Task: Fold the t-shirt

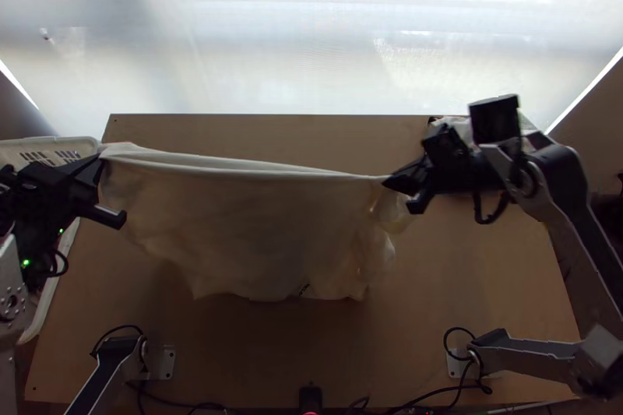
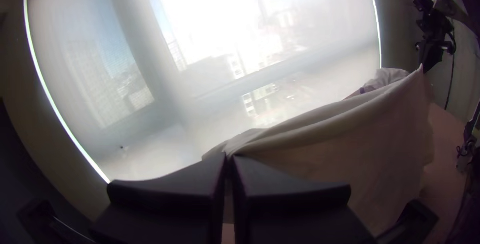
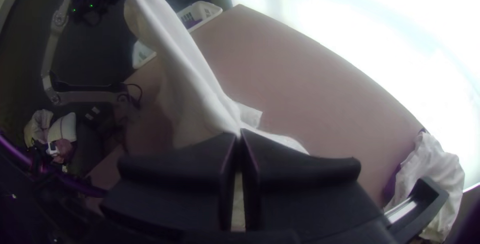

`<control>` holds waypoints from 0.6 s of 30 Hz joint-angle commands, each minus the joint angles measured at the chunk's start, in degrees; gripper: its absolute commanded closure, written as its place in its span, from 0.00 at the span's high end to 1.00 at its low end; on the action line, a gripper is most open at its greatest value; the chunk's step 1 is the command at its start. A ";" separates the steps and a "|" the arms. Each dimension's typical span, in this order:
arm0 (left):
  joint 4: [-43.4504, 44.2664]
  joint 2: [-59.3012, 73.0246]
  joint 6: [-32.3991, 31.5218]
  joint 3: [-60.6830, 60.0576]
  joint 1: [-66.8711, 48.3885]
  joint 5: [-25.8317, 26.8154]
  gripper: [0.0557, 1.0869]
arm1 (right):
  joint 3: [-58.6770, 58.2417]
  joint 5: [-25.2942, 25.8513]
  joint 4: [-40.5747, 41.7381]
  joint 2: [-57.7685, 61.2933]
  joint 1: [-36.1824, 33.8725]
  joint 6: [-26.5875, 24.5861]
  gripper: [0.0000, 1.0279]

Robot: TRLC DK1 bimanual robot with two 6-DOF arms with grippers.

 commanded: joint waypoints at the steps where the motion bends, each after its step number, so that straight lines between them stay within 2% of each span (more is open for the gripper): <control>1: 17.10 2.21 1.09 -9.49 4.82 0.10 0.04 | -2.09 8.36 12.13 9.48 2.09 -0.44 0.03; 4: 22.90 4.58 -0.67 -9.93 5.79 -1.04 0.04 | 0.28 12.67 15.90 12.39 2.18 -0.26 0.03; 7: 27.82 7.48 -1.90 -10.46 5.70 -3.15 0.04 | 4.41 15.39 16.26 15.64 2.70 -0.44 0.03; 12: 38.89 10.30 -1.90 -14.94 3.68 -5.17 0.04 | 7.05 25.59 21.88 19.77 2.53 -0.53 0.03; 15: 43.90 12.40 -1.81 -15.82 0.95 -6.40 0.04 | 8.98 27.61 22.76 22.05 2.35 -0.88 0.03; 18: 50.85 17.15 -1.46 -17.05 -0.10 -6.49 0.05 | 8.63 32.44 25.31 24.07 2.35 -0.79 0.03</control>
